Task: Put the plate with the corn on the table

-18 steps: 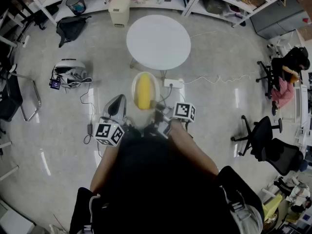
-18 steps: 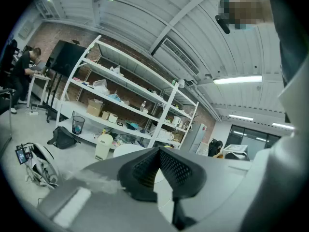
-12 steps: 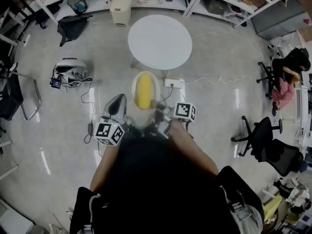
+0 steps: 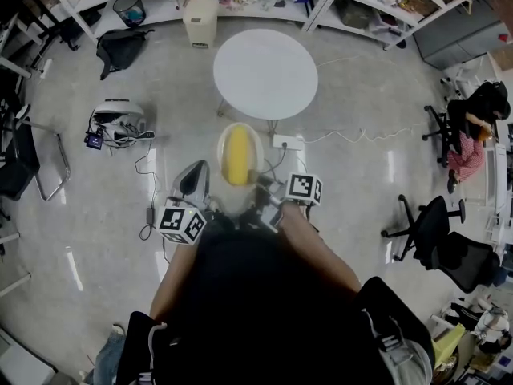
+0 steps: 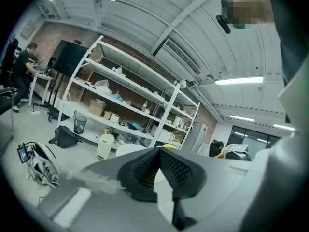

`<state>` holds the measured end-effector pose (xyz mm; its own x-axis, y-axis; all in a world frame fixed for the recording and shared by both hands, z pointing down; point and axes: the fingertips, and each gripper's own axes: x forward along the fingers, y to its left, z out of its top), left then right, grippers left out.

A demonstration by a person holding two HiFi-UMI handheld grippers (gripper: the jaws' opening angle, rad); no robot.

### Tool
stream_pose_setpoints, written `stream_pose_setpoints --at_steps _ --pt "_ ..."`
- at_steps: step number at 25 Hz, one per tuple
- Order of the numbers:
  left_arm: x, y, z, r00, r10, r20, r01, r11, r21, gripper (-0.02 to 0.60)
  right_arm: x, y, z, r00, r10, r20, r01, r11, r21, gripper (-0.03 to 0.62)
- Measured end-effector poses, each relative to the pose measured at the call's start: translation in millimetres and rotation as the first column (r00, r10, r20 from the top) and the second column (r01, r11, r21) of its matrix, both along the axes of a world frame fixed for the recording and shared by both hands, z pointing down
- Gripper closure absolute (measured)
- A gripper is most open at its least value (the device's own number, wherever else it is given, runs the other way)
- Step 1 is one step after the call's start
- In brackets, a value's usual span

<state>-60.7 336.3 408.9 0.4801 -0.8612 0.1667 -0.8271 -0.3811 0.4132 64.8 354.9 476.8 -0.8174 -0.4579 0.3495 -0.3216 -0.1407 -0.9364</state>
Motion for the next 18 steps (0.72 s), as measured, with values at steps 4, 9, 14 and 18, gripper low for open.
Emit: stream_pose_setpoints --at_steps 4,9,14,18 --pt "-2.9 0.3 0.8 1.0 0.008 -0.004 -0.008 1.0 0.001 0.577 -3.0 0.0 3.4 1.0 0.002 0.0 -0.002 1.0 -0.018 0.565" --pt "-15.4 3.2 -0.3 1.0 -0.001 -0.011 0.001 1.0 0.002 0.575 -7.5 0.1 7.6 1.0 0.014 -0.008 -0.014 0.999 -0.029 0.565" --pt "-31.4 -1.3 -2.3 1.0 0.015 -0.013 -0.015 1.0 0.009 0.577 -21.7 -11.4 2.0 0.999 0.032 -0.004 -0.032 1.0 -0.002 0.565" --pt "-40.4 -1.3 -5.1 0.999 0.042 -0.015 -0.042 0.999 0.016 0.575 -29.7 -10.9 1.3 0.998 0.059 -0.014 -0.06 0.998 -0.004 0.565"
